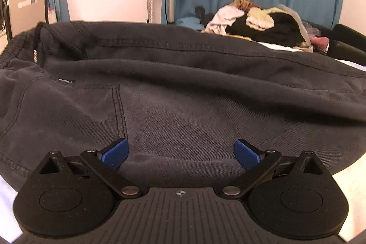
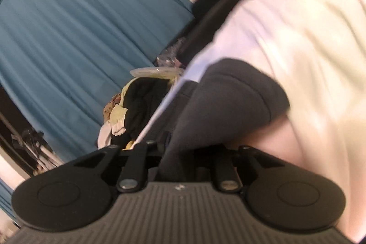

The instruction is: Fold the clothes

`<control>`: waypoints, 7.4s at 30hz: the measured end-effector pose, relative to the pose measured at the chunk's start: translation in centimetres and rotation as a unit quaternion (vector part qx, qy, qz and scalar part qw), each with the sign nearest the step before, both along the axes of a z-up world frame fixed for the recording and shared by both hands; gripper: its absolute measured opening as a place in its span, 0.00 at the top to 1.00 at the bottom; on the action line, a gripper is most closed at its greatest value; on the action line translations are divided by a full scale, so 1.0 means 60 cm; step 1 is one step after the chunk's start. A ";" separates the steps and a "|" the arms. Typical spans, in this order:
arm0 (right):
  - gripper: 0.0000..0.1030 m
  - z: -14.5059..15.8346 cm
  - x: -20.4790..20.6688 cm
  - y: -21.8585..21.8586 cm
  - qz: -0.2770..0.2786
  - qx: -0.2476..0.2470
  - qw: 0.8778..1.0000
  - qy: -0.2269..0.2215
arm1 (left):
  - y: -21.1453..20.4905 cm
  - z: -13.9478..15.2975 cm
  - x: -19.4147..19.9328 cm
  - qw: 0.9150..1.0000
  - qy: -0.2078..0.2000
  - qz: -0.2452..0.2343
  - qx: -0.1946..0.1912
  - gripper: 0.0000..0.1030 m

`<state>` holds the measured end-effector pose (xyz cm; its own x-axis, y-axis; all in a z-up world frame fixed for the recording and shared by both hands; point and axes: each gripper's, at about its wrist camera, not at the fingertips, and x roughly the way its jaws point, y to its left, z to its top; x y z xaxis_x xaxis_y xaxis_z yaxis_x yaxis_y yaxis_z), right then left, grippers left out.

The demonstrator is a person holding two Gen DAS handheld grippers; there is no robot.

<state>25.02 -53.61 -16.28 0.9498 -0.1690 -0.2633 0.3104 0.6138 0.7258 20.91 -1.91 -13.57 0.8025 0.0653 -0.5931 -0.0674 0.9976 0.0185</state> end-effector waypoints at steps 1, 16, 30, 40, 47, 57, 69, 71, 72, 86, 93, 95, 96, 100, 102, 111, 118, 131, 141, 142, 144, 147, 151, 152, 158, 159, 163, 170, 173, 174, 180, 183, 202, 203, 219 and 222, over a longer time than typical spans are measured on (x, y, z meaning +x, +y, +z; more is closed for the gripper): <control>0.86 0.014 0.001 0.005 0.001 -0.010 1.000 -0.010 | 0.002 0.004 -0.002 1.000 -0.001 0.001 -0.005 0.03; 0.87 0.252 0.022 0.447 0.220 -0.299 0.919 -0.133 | 0.100 0.135 -0.074 0.981 -0.142 0.077 -0.103 0.02; 0.72 0.038 -0.062 0.789 0.442 -0.459 0.770 -0.029 | 0.175 0.135 -0.084 0.973 -0.166 0.094 -0.130 0.02; 0.30 0.125 -0.124 0.682 0.550 -0.370 0.749 -0.011 | 0.167 0.117 -0.082 0.972 -0.162 0.050 -0.163 0.02; 0.30 0.125 -0.133 0.583 0.436 -0.341 0.833 0.023 | 0.117 0.076 -0.056 0.990 -0.104 0.027 -0.092 0.02; 0.26 0.114 -0.063 0.449 0.343 -0.207 0.914 0.056 | 0.086 0.021 -0.031 0.999 -0.025 0.038 -0.025 0.02; 0.22 0.096 -0.014 0.360 0.317 -0.090 0.939 0.098 | 0.068 0.027 -0.037 0.999 -0.033 0.033 0.010 0.02; 0.22 0.082 0.000 0.359 0.324 -0.098 0.934 0.115 | 0.068 0.031 -0.040 0.999 -0.040 0.033 0.007 0.02; 0.22 0.072 0.008 0.361 0.331 -0.103 0.930 0.125 | 0.069 0.034 -0.041 0.998 -0.045 0.033 0.003 0.02; 0.21 0.023 0.027 0.368 0.367 -0.007 0.917 0.158 | 0.117 0.066 -0.043 0.952 -0.092 -0.034 -0.290 0.10; 0.21 0.016 0.031 0.361 0.369 0.017 0.916 0.160 | 0.125 0.015 0.011 0.944 -0.008 -0.018 -0.330 0.15; 0.21 0.017 0.032 0.362 0.370 0.015 0.915 0.159 | 0.139 0.007 0.023 0.932 -0.004 -0.003 -0.361 0.15; 0.20 0.017 0.033 0.362 0.370 0.016 0.915 0.158 | 0.144 0.004 0.028 0.928 -0.007 0.002 -0.374 0.15; 0.20 0.012 0.034 0.357 0.369 0.024 0.917 0.150 | 0.144 0.008 0.040 0.937 -0.025 0.015 -0.348 0.45; 0.20 0.013 0.034 0.354 0.366 0.027 0.919 0.142 | 0.138 0.018 0.041 0.952 -0.033 0.015 -0.305 0.72; 0.17 0.026 0.017 0.348 0.371 0.025 0.928 0.024 | 0.114 0.088 -0.040 0.951 -0.093 0.022 -0.296 0.76; 0.17 -0.017 0.034 0.358 0.377 0.054 0.921 0.083 | 0.100 0.019 -0.006 0.978 -0.016 0.026 -0.206 0.75; 0.74 -0.003 0.032 0.357 0.330 0.095 0.938 0.053 | 0.068 0.032 -0.029 0.986 -0.051 -0.018 -0.161 0.36; 0.82 0.122 -0.056 0.274 0.304 0.061 0.951 0.011 | 0.071 0.121 -0.114 0.974 -0.162 -0.012 -0.155 0.12; 0.82 0.133 -0.072 0.259 0.301 0.055 0.952 0.006 | 0.068 0.127 -0.115 0.974 -0.167 -0.010 -0.151 0.12; 0.82 0.148 -0.106 0.221 0.283 0.039 0.958 -0.006 | 0.045 0.130 -0.105 0.978 -0.166 -0.002 -0.125 0.12; 0.82 0.163 -0.164 0.147 0.258 0.000 0.966 -0.027 | -0.030 0.121 -0.090 0.986 -0.158 -0.020 -0.053 0.12; 0.82 0.175 -0.237 0.047 0.218 -0.020 0.975 -0.027 | -0.166 0.090 -0.075 0.986 -0.121 -0.111 -0.029 0.12; 0.82 0.181 -0.257 0.023 0.206 -0.025 0.978 -0.027 | -0.205 0.080 -0.077 0.984 -0.111 -0.137 -0.032 0.12; 0.82 0.228 -0.321 -0.045 0.156 -0.098 0.982 -0.026 | -0.379 0.008 -0.078 0.975 -0.039 -0.208 -0.075 0.10; 0.82 0.236 -0.322 -0.041 0.153 -0.116 0.981 -0.022 | -0.389 -0.001 -0.071 0.973 -0.022 -0.209 -0.095 0.09; 0.81 0.266 -0.297 0.008 0.153 -0.153 0.976 -0.024 | -0.358 0.015 -0.066 0.975 -0.001 -0.204 -0.093 0.09; 0.79 0.326 -0.218 0.228 0.194 -0.227 0.951 -0.080 | -0.106 0.158 -0.127 0.982 -0.037 -0.117 -0.144 0.07; 0.78 0.328 -0.179 0.344 0.230 -0.245 0.938 -0.087 | -0.004 0.207 -0.140 0.984 -0.056 -0.069 -0.157 0.06; 0.78 0.322 -0.164 0.387 0.245 -0.252 0.932 -0.086 | 0.027 0.219 -0.145 0.983 -0.069 -0.056 -0.160 0.05; 0.78 0.200 -0.092 0.640 0.341 -0.326 0.881 -0.024 | 0.164 0.235 -0.173 0.955 -0.188 -0.008 -0.228 0.05; 0.76 0.114 -0.069 0.744 0.378 -0.385 0.842 0.020 | 0.210 0.216 -0.170 0.944 -0.221 0.003 -0.245 0.05; 0.20 0.183 -0.211 0.658 0.530 -0.428 0.732 -0.025 | 0.193 0.172 -0.155 0.938 -0.187 -0.066 -0.284 0.05; 0.20 0.186 -0.216 0.639 0.521 -0.432 0.736 -0.023 | 0.175 0.169 -0.153 0.942 -0.180 -0.077 -0.272 0.05; 0.41 0.113 -0.164 0.554 0.503 -0.446 0.740 0.002 | 0.132 0.030 -0.052 0.948 -0.067 -0.025 -0.312 0.55; 0.70 0.094 -0.161 0.583 0.493 -0.475 0.729 -0.001 | 0.140 0.027 -0.049 0.942 -0.076 -0.026 -0.326 0.55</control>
